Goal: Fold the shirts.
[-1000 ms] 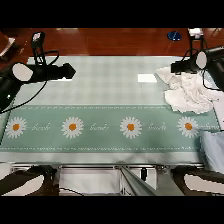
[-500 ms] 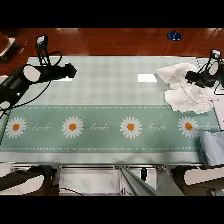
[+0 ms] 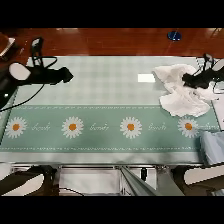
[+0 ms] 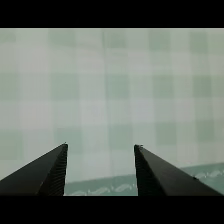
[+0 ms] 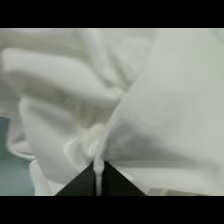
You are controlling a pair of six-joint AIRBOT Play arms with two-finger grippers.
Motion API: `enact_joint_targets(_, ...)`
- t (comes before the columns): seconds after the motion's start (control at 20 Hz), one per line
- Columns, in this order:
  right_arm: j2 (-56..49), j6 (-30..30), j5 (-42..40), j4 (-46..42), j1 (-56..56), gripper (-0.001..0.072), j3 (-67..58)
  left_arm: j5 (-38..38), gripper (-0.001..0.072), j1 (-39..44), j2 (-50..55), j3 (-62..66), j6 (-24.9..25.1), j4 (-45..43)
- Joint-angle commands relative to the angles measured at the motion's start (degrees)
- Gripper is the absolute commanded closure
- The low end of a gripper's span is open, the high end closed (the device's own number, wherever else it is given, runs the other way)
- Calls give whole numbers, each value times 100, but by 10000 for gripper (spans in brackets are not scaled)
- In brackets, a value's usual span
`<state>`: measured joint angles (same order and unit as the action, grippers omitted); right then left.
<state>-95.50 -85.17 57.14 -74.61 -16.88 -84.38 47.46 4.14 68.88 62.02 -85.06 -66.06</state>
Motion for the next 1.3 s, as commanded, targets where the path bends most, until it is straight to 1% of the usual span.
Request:
enact_joint_targets(0.0,857,898,96,1255,107,689,-575,1373,199,-299,-973,-306,57,7)
enact_joint_targets(0.15,2004,1084,-144,1366,411,690,-811,1154,199,92,-2413,-1517,9,352)
enact_joint_targets(0.25,2553,1093,-107,1364,629,690,-1161,793,199,435,-3263,-2258,-214,372)
enact_joint_targets(0.35,2920,1091,-50,1366,844,690,-1644,549,199,627,-3832,-2726,-479,374)
enact_joint_targets(0.45,3193,1091,85,1368,1099,690,-2238,527,199,660,-4109,-2964,-483,396)
enact_joint_targets(0.55,3309,1091,474,1370,1397,690,-2826,525,199,660,-4113,-3016,-481,393)
enact_joint_targets(0.7,3442,1099,1102,1346,2039,690,-3132,452,199,660,-4061,-3014,-481,393)
enact_joint_targets(0.85,3423,1073,2033,1217,2780,690,-2999,317,199,658,-4059,-3014,-479,393)
enact_joint_targets(0.95,3351,1043,2273,1213,3331,690,-2649,223,199,658,-4059,-3014,-481,393)
enact_joint_targets(1.1,3104,942,2208,1204,4100,690,-1727,201,199,658,-4059,-3014,-476,391)
enact_joint_targets(1.25,2599,734,1845,1270,4701,689,-702,199,199,658,-4059,-3014,-459,389)
